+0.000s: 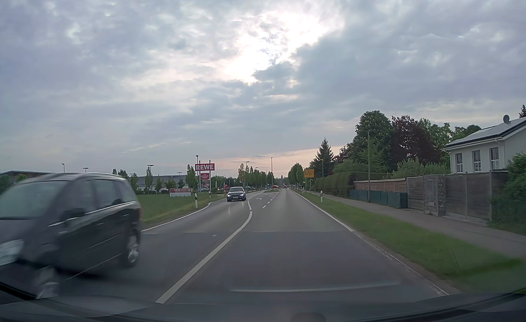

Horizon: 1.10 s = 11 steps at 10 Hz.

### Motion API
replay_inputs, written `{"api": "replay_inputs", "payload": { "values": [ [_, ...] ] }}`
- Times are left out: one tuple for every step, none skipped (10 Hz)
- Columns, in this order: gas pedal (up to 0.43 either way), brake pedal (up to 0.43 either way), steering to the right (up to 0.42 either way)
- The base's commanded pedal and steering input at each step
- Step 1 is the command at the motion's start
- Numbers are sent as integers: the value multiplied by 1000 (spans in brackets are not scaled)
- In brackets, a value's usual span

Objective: Follow the waypoints while adhering to traffic rules and regulations

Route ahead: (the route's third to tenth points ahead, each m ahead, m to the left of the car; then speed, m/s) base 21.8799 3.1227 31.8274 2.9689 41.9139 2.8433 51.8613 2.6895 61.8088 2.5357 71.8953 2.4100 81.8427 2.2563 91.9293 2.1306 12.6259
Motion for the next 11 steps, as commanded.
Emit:
{"api": "replay_inputs", "payload": {
  "values": [
    [150, 0, 8],
    [150, 0, 8],
    [150, 0, 7],
    [150, 0, 7],
    [150, 0, 7],
    [150, 0, 7],
    [138, 0, 6],
    [138, 0, 6],
    [138, 0, 5],
    [138, 0, 3],
    [138, 0, 1]
  ]
}}
